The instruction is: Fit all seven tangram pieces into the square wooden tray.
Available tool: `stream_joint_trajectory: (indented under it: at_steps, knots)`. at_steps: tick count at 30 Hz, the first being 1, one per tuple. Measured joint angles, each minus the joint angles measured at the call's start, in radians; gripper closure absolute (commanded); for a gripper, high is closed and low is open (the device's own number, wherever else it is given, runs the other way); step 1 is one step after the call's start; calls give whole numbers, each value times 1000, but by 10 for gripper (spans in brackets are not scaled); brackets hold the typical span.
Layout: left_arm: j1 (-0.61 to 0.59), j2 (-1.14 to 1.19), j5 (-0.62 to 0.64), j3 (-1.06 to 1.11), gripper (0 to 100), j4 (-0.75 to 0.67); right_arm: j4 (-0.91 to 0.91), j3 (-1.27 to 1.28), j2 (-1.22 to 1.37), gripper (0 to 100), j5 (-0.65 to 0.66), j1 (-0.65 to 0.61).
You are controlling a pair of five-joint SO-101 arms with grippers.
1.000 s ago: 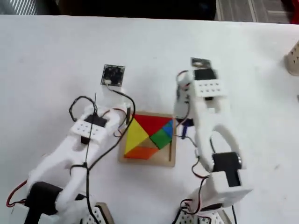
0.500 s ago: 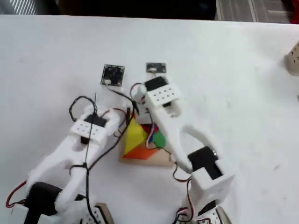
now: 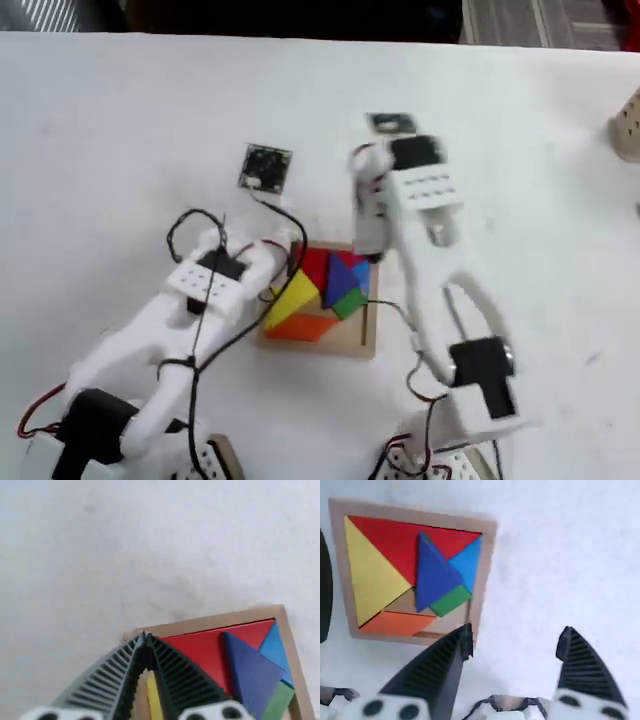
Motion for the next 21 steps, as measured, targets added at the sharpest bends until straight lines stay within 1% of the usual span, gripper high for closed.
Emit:
stream_joint_trajectory:
  at_steps: [2,4,8,11,13,15,18,21]
  knots:
    - [35,0,-2,0,976,0,2,51,-69,749,43,101]
    - [75,0,0,0,976,0,-18,130,-129,787,74,184]
    - [203,0,9,0,976,-21,-153,333,-196,866,91,290]
    - [293,0,120,0,976,-106,-262,460,-218,905,97,328]
    - [301,14,192,0,976,-158,-284,497,-230,920,98,354]
    - [275,69,238,-15,976,-209,-293,511,-236,921,98,374]
    - [229,206,305,-91,977,-235,-296,511,-239,921,98,404]
    - [209,345,351,-176,977,-233,-299,511,-239,921,100,402]
